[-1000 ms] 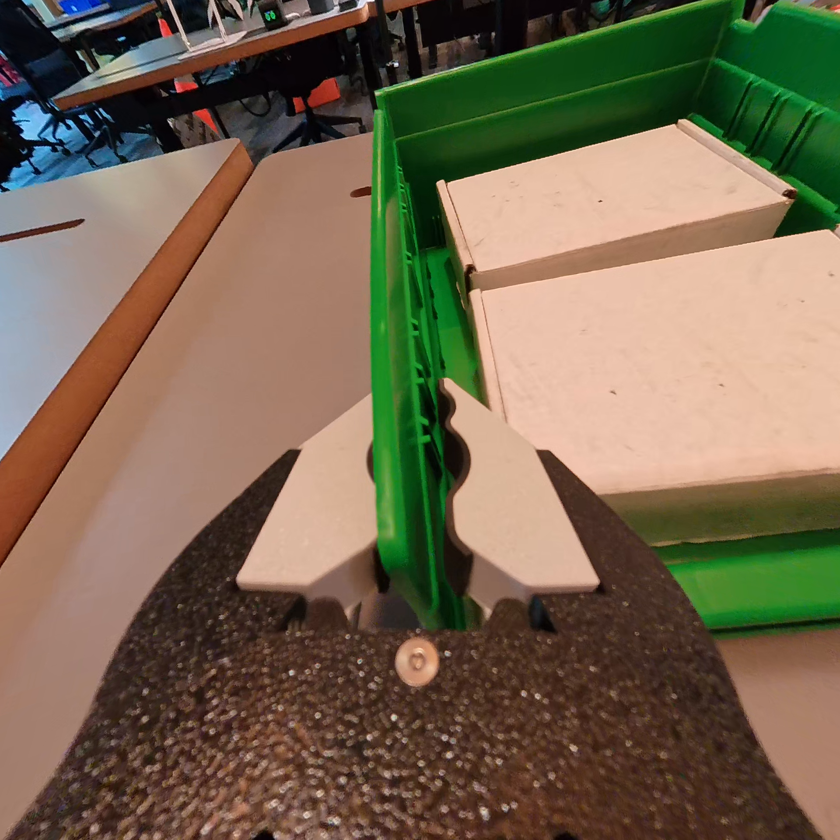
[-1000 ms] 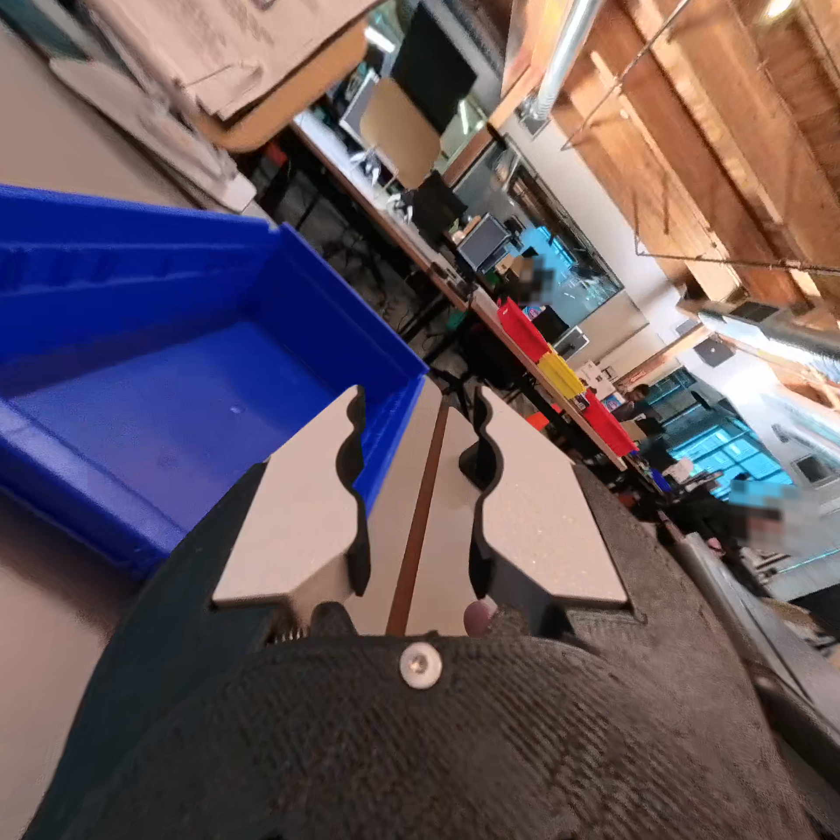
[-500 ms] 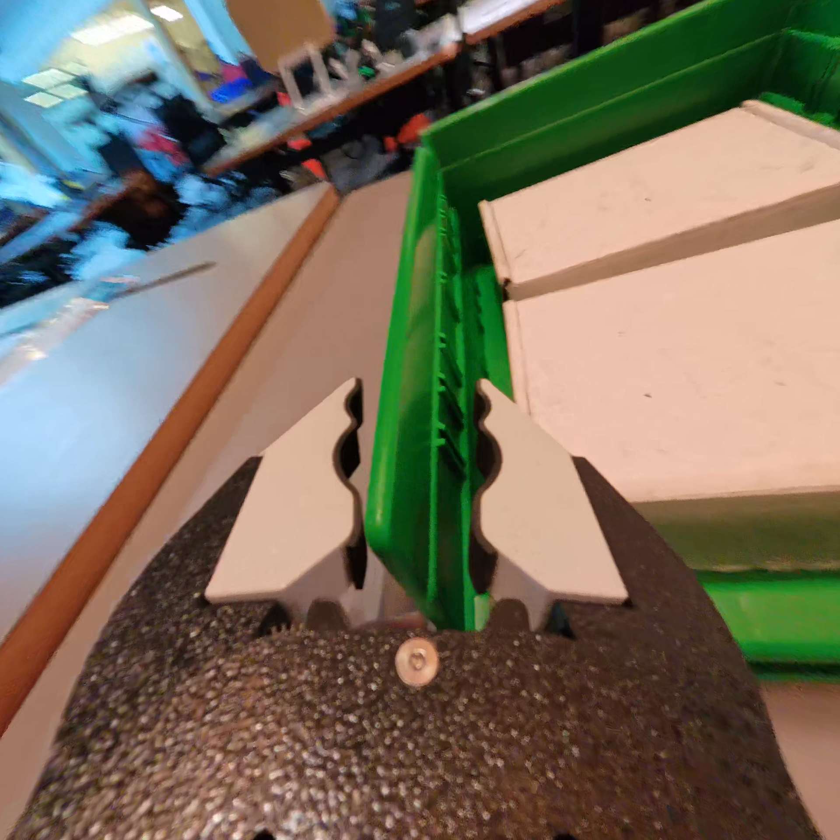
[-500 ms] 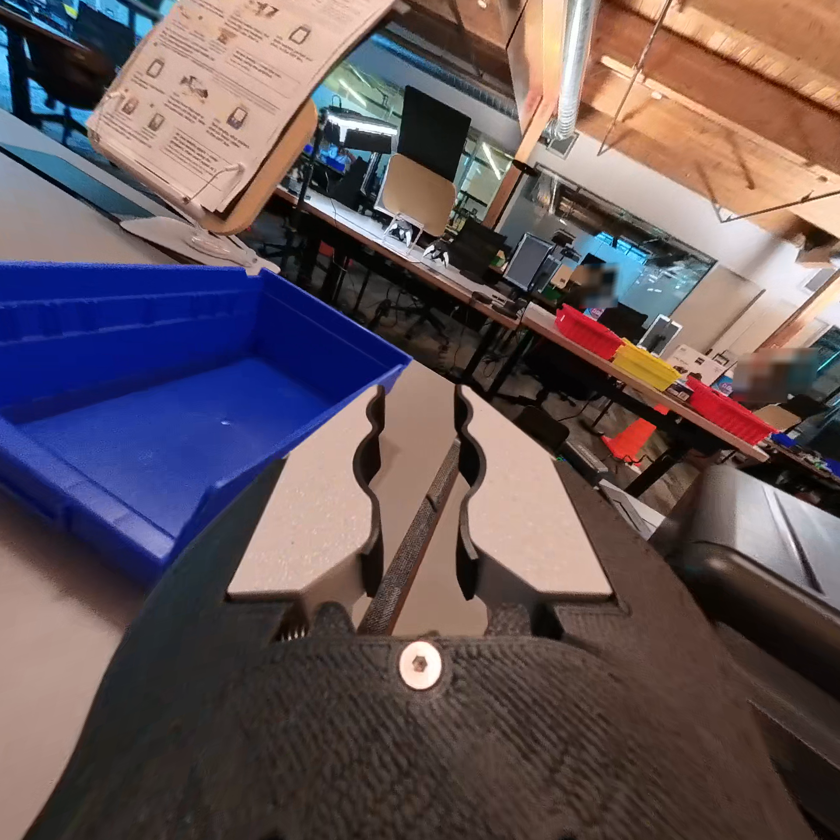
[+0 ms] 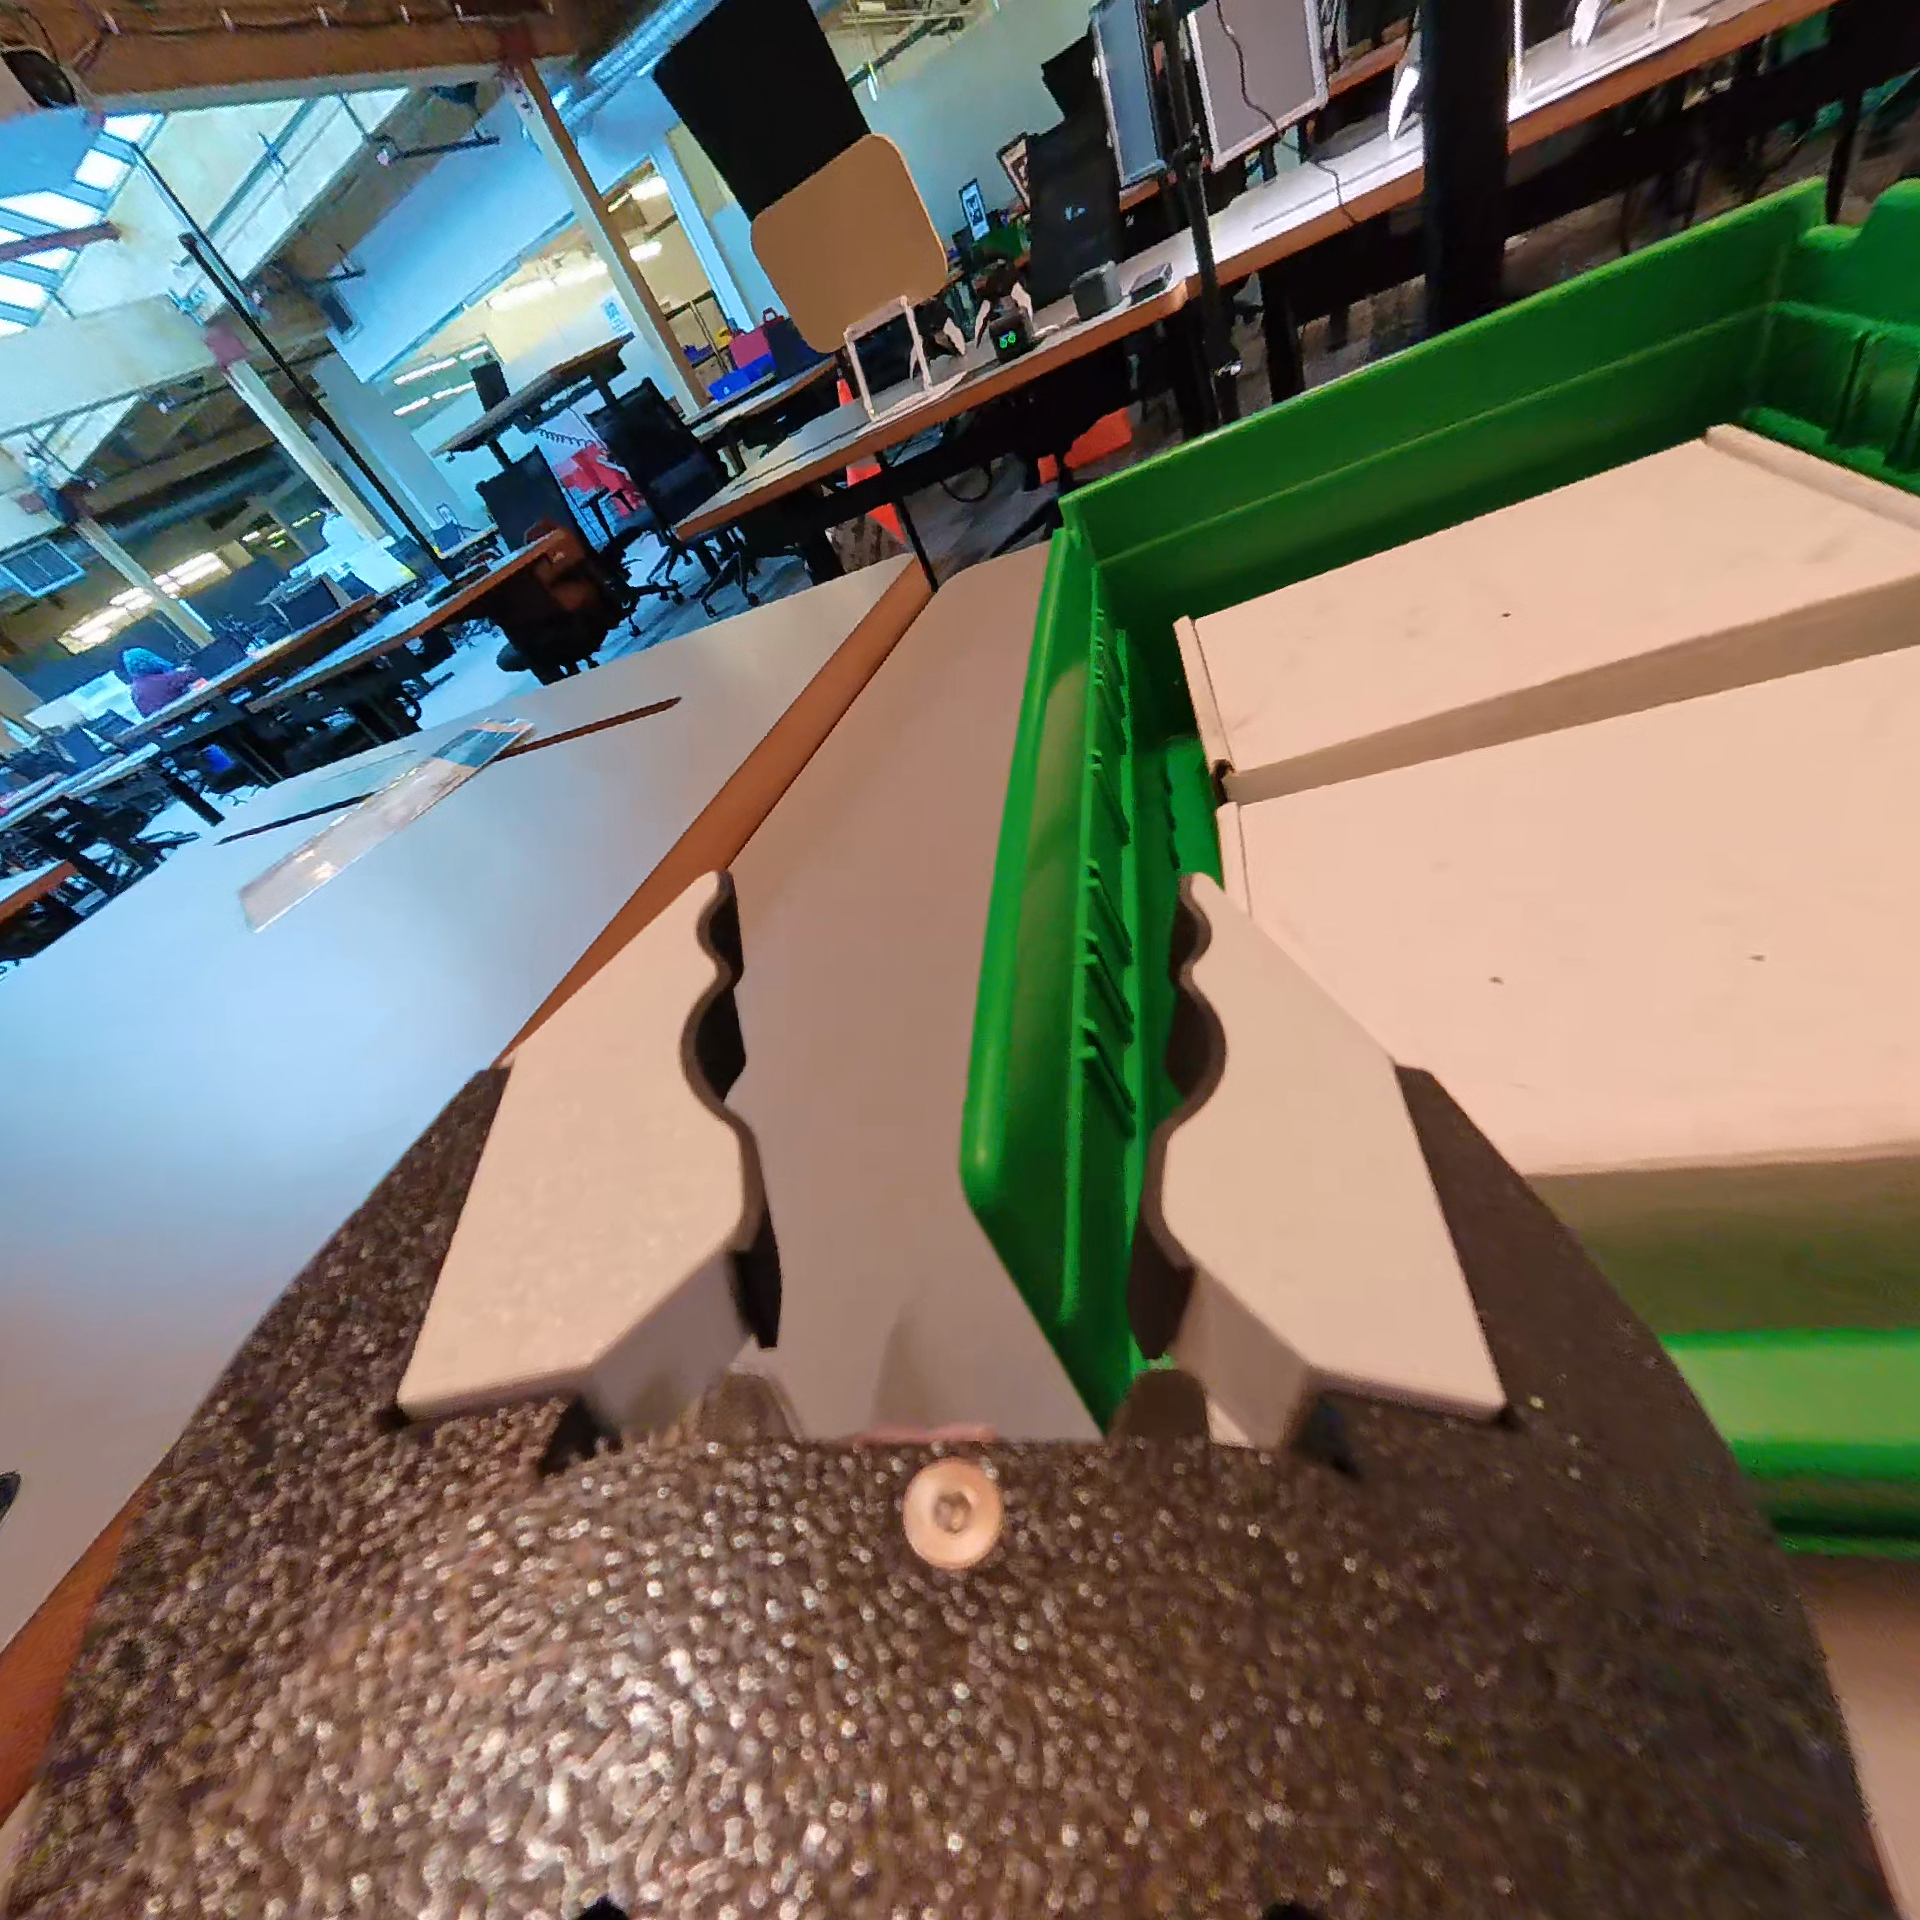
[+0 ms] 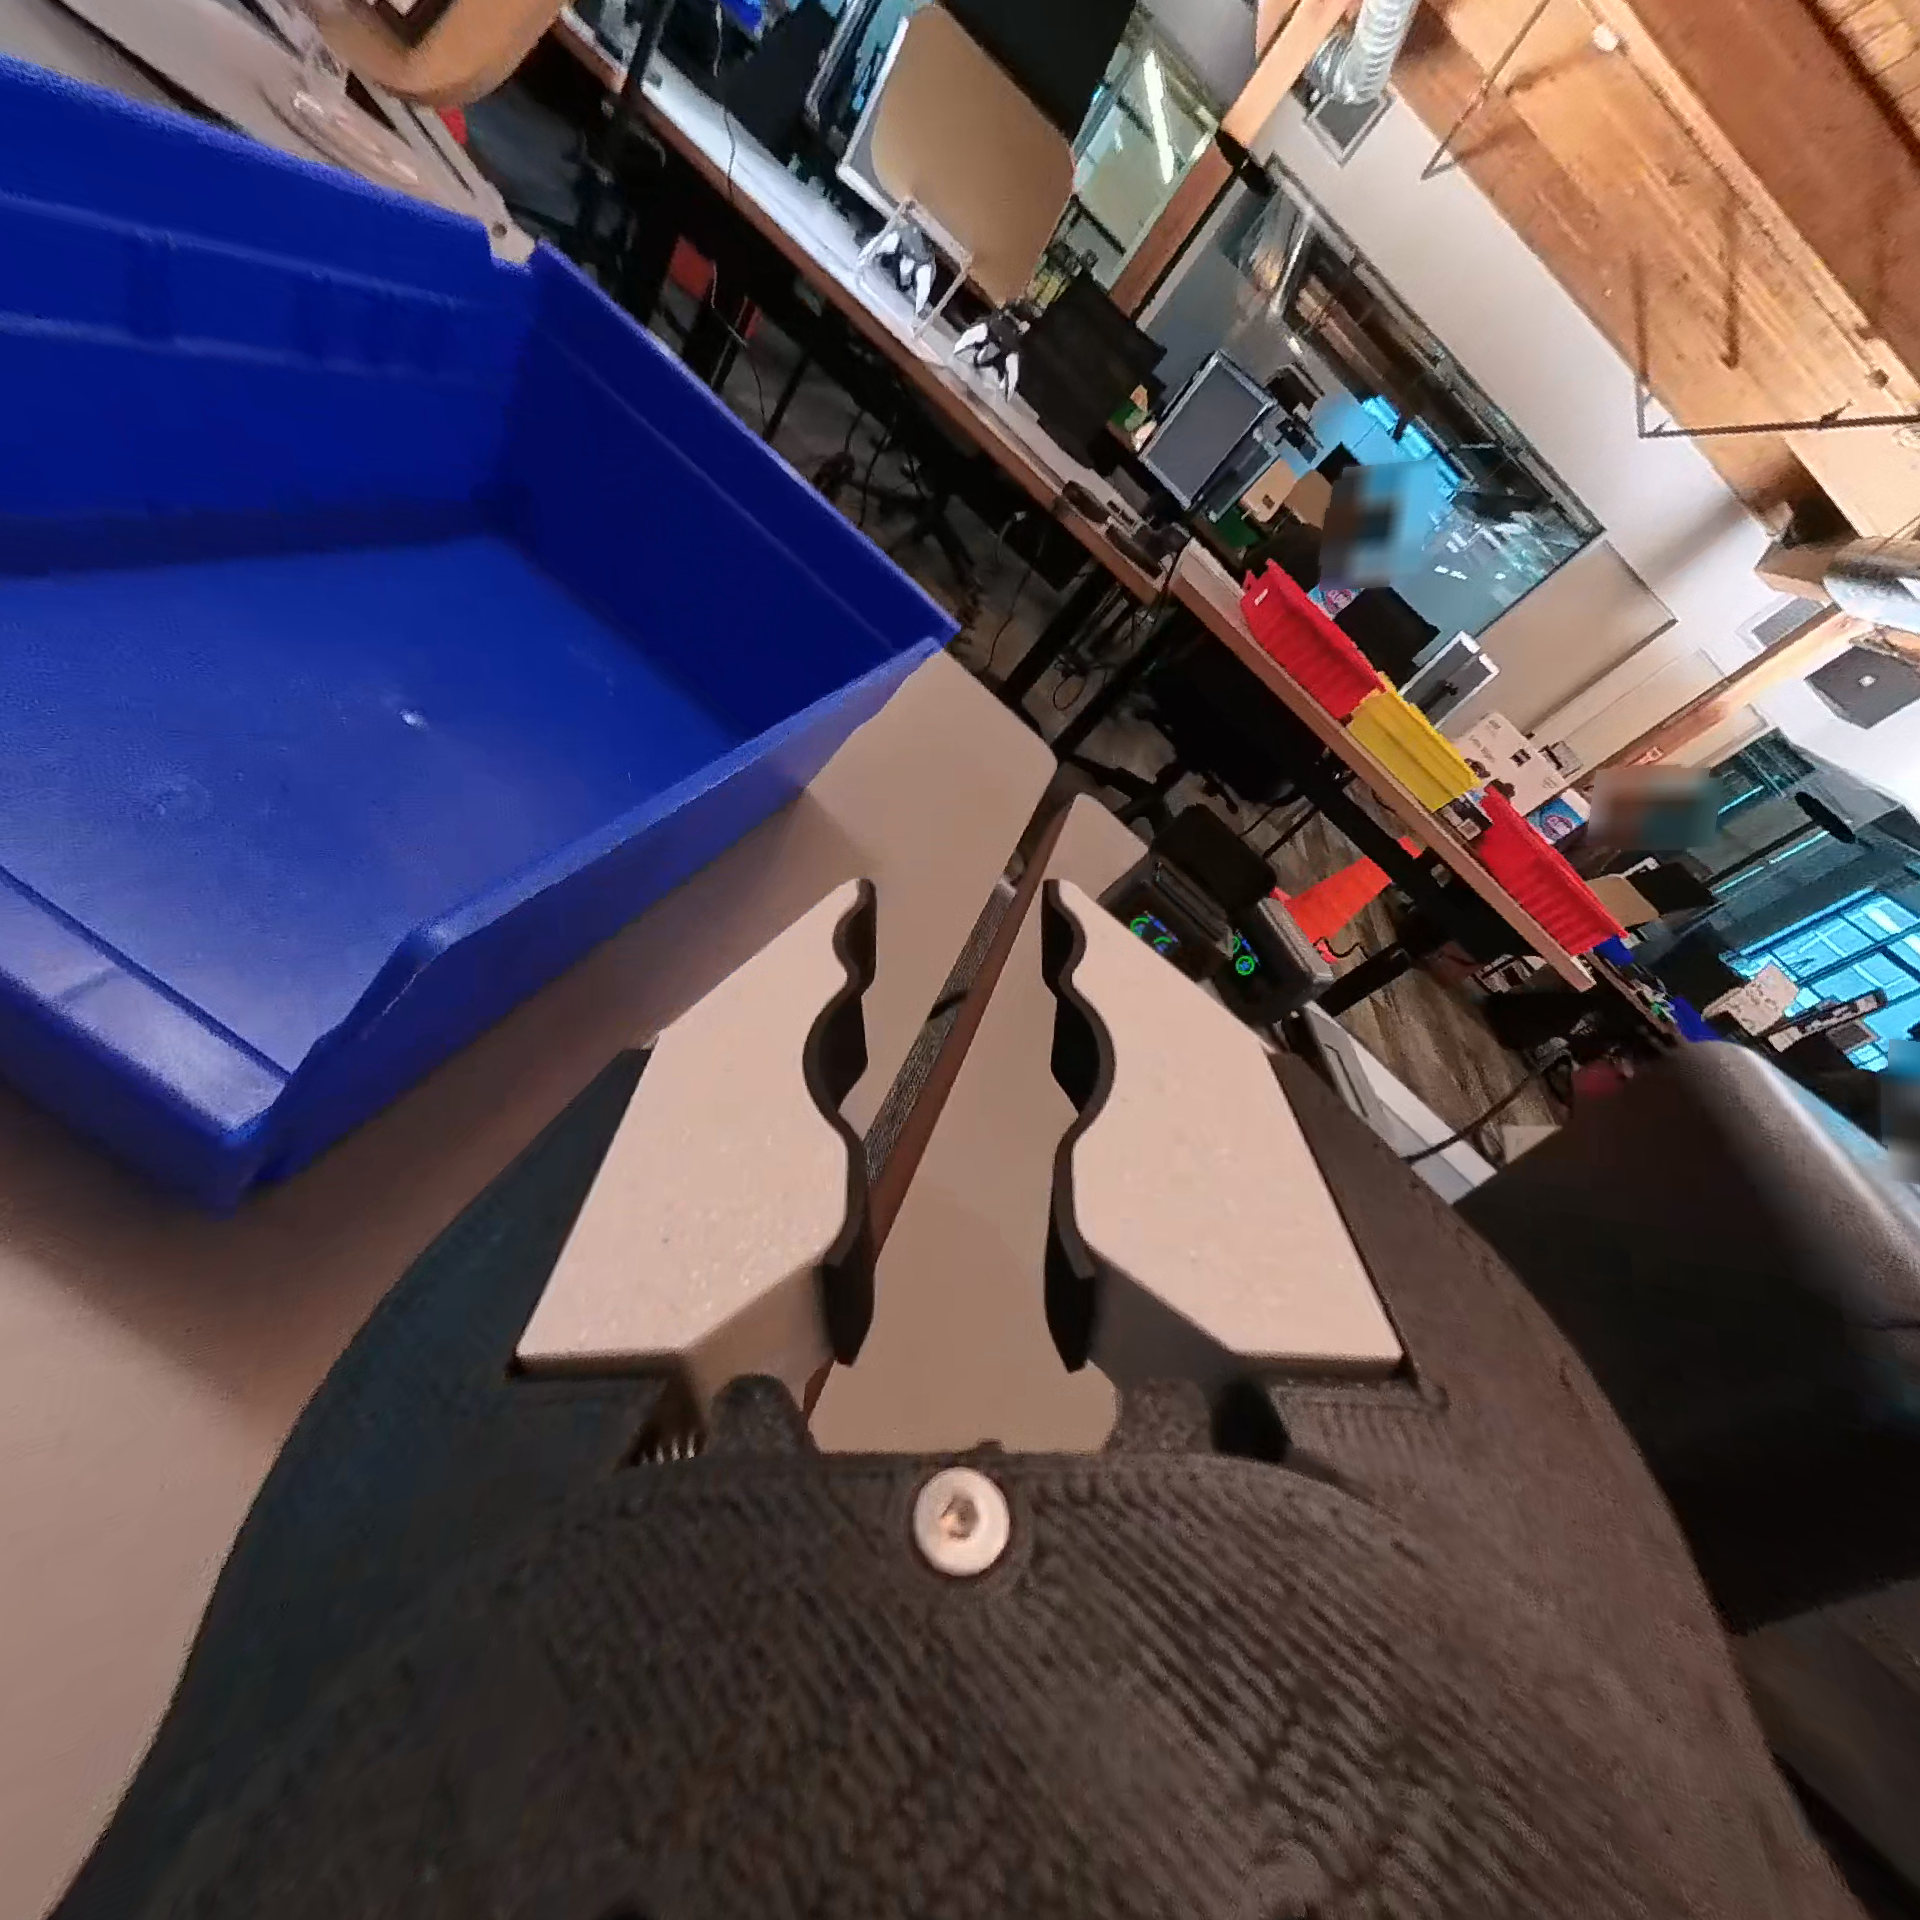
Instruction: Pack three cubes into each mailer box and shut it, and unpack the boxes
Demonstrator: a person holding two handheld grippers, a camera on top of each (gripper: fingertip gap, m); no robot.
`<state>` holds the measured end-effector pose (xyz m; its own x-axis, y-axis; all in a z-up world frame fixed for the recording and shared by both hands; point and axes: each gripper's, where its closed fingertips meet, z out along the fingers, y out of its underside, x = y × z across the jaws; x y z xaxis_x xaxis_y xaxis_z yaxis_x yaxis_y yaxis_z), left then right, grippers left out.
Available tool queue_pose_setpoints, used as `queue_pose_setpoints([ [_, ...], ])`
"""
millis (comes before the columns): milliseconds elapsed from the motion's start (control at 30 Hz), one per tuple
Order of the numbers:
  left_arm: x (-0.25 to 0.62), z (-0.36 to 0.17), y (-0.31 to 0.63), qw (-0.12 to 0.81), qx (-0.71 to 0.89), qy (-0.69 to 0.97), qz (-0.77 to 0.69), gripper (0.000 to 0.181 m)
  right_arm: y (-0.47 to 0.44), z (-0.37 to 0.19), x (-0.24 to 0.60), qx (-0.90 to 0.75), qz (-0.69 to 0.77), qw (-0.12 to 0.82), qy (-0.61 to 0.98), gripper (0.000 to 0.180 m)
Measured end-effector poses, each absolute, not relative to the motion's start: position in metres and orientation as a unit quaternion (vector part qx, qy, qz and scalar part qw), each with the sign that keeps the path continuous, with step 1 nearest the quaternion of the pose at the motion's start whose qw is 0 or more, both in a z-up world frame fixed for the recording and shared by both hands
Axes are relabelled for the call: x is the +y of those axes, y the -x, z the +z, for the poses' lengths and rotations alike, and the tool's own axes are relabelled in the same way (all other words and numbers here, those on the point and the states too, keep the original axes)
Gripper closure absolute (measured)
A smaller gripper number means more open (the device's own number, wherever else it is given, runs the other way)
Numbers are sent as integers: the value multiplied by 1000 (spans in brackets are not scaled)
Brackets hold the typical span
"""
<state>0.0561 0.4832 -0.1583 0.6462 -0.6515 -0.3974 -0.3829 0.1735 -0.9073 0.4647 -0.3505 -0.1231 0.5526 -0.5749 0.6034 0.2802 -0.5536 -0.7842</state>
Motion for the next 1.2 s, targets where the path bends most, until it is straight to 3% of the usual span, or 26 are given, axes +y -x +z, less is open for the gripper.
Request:
queue_pose_setpoints([
  [633, 479, -155, -52, 665, 342, 640, -175, 100, -446, -155, -331, -10, -420, 390, 819, 141],
  [1000, 481, -154, -46, 672, 326, 640, -182, 98, -441, -182, -405, -25, -378, 304, 874, 145],
  [1200, 481, -154, -47, 670, 335, 638, -177, 97, -434, -174, -456, -2, -358, 336, 871, 160],
])
